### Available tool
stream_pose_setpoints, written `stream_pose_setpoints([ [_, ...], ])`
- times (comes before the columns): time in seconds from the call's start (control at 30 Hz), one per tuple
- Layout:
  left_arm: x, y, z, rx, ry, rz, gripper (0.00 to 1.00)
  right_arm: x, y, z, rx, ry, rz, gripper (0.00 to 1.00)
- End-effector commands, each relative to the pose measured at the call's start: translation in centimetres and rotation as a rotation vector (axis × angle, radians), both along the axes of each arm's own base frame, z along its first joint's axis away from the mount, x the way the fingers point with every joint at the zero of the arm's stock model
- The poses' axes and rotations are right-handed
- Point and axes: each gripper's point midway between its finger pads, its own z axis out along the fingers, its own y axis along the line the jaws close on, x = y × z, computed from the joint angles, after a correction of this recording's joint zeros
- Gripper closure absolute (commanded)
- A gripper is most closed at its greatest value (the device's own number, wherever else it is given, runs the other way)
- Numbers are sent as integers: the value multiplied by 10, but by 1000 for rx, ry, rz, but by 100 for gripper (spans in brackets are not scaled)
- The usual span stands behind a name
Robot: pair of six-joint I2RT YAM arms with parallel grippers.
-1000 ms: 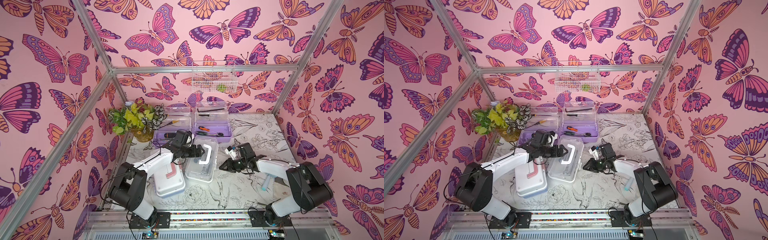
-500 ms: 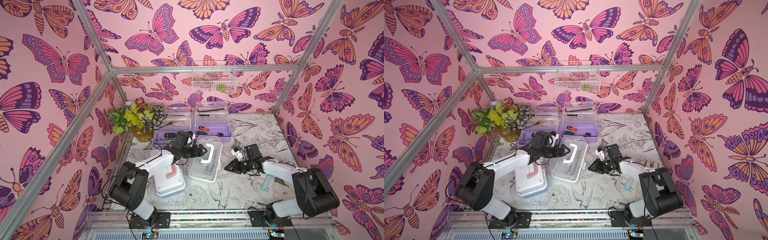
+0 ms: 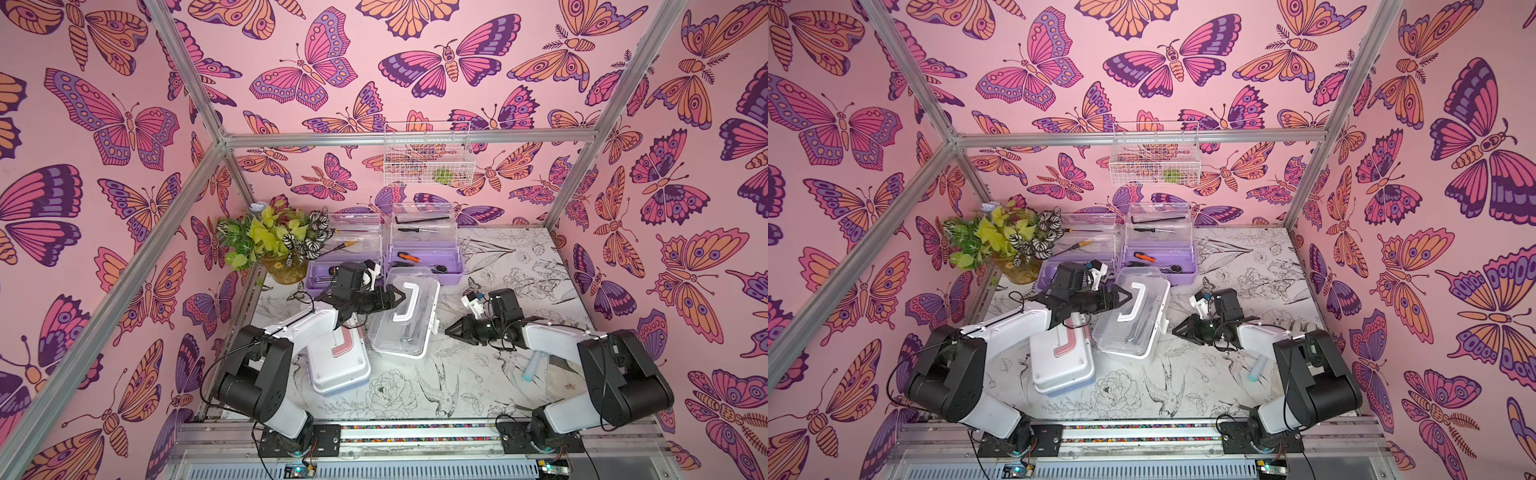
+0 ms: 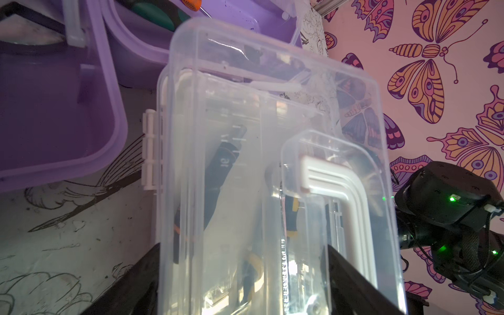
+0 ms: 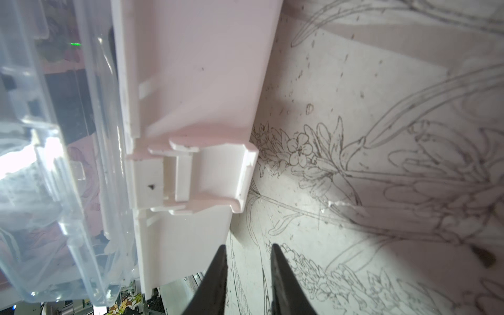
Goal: Close toolboxes
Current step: Fasten the toolbox latch on the toolbox.
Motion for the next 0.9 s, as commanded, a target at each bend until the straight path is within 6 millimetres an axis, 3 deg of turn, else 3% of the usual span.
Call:
stream_pose_setpoints([
  [0.0, -39, 41, -88, 198, 290, 85, 18, 11, 11, 4, 60, -20, 1, 71],
  [0.1, -39, 41, -88, 197, 288, 85, 18, 11, 21, -3, 62, 0, 32, 80],
  [0.43, -39, 40, -88, 194, 285, 77, 19, 22, 32, -11, 81, -2, 31, 72],
  [0.6, -38, 39, -88, 191, 283, 74, 19, 25, 36, -12, 89, -3, 31, 73],
  [0.87, -39, 39, -86, 190, 281, 76, 19, 27, 37, -15, 82, -5, 27, 85],
])
